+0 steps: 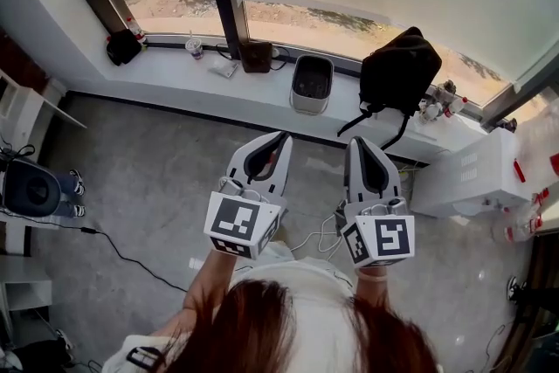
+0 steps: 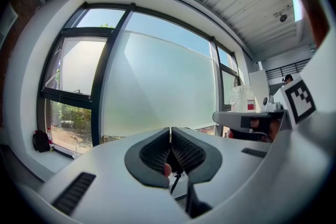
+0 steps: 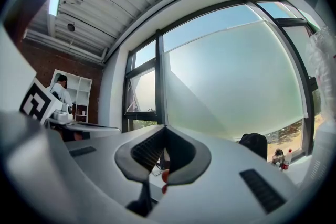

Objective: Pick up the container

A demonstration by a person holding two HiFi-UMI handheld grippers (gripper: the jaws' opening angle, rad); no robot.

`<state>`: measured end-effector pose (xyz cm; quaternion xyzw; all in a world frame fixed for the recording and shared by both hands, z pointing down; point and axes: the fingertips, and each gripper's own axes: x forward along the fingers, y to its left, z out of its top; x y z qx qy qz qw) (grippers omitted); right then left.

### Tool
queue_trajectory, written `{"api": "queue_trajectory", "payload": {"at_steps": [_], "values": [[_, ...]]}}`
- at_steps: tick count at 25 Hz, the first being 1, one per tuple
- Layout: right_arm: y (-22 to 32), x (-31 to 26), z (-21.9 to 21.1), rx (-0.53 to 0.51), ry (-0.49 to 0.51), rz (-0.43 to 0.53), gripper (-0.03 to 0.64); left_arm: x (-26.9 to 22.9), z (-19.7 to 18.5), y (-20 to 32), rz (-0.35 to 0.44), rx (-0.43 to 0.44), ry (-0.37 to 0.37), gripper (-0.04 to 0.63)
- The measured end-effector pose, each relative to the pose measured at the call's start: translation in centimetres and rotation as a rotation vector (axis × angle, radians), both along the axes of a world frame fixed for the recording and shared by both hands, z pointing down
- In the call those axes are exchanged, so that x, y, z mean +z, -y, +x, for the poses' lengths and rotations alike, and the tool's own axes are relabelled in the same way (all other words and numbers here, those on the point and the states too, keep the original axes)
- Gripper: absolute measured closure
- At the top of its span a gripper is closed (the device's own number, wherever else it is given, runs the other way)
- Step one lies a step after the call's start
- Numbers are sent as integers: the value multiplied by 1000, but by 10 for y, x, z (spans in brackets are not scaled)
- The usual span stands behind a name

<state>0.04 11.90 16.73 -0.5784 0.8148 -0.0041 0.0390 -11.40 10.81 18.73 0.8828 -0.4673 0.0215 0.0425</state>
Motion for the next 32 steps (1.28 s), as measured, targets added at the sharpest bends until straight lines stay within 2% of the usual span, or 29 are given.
{"api": "queue_trajectory", "payload": {"at_steps": [6, 16, 25, 32], "values": [[19, 6, -20, 43, -13, -22, 592, 1, -20, 23, -4, 27, -11, 574], [26, 11, -29, 80, -46, -27, 592, 7, -32, 30, -18, 37, -27, 574], [50, 18, -32, 79, -88, -36, 592, 10, -36, 50, -27, 24, -27, 574], [82, 24, -25, 74, -111, -27, 592, 17, -25, 83, -41, 28, -22, 574]]}}
